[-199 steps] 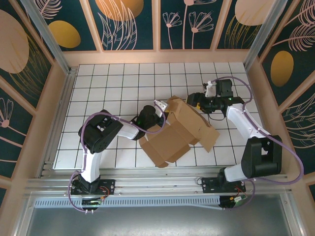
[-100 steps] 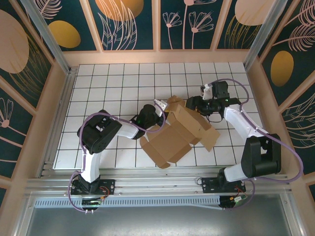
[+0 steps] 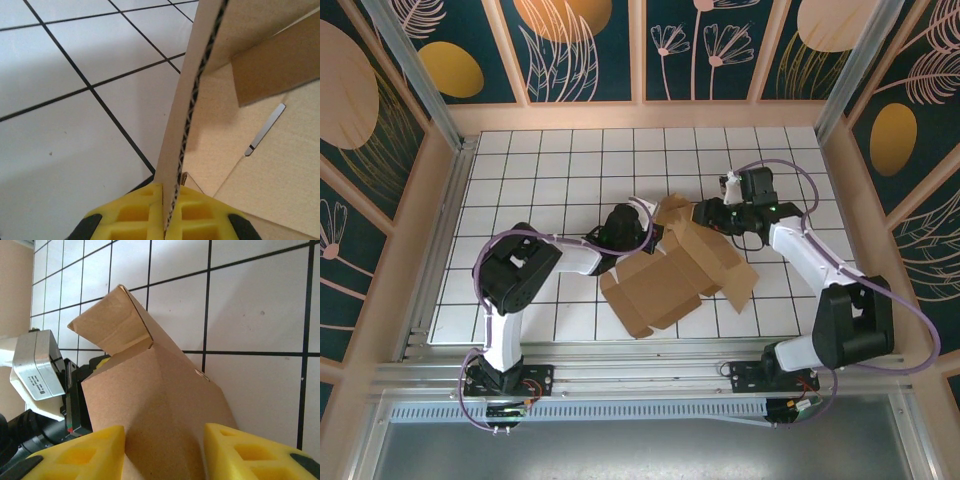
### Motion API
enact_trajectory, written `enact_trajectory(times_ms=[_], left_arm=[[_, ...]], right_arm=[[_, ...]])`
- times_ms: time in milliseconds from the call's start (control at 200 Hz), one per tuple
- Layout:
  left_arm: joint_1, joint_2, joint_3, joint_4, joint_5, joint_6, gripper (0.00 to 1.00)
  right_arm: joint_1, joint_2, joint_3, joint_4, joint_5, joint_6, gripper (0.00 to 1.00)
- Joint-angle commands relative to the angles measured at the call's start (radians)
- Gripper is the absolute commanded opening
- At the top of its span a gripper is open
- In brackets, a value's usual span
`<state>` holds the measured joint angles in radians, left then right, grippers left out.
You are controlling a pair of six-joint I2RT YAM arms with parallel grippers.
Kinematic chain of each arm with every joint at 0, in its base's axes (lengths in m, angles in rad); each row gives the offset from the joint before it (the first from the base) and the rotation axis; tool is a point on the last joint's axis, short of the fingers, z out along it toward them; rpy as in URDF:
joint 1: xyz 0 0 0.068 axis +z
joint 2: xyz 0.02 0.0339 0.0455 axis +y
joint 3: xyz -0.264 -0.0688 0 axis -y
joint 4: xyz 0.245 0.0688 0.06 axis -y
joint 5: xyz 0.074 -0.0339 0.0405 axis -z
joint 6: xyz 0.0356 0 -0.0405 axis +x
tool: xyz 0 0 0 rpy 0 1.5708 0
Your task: Fold the paper box
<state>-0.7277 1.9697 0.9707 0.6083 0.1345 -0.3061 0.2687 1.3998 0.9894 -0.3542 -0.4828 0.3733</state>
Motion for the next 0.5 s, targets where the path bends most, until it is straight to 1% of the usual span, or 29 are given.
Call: enact_trajectory(times_ms=[0, 110, 230, 370, 496], left_arm=[[-0.024, -0.098, -0.028, 0.062, 0.092, -0.099, 0.00], [-0.049, -0.149, -0.077, 0.058, 0.062, -0.102, 0.00], [-0.084, -0.177, -0.110, 0.039, -0.003, -0.097, 0.00], [-0.107, -0.199, -0.141, 0.055, -0.083, -0.088, 0.00], [-0.112, -0.231, -0.164, 0.096, -0.102, -0.079, 0.00]], right_arm=[[0.042, -0.018, -0.057, -0.002, 0.130, -0.002, 0.43], [0.088, -0.048, -0.086, 0.011, 0.217, -0.008, 0.42], [0.118, -0.089, -0.138, 0.030, 0.287, -0.005, 0.39], [0.150, -0.154, -0.207, 0.067, 0.269, -0.021, 0.39], [0.164, -0.180, -0.223, 0.070, 0.261, -0.030, 0.39]])
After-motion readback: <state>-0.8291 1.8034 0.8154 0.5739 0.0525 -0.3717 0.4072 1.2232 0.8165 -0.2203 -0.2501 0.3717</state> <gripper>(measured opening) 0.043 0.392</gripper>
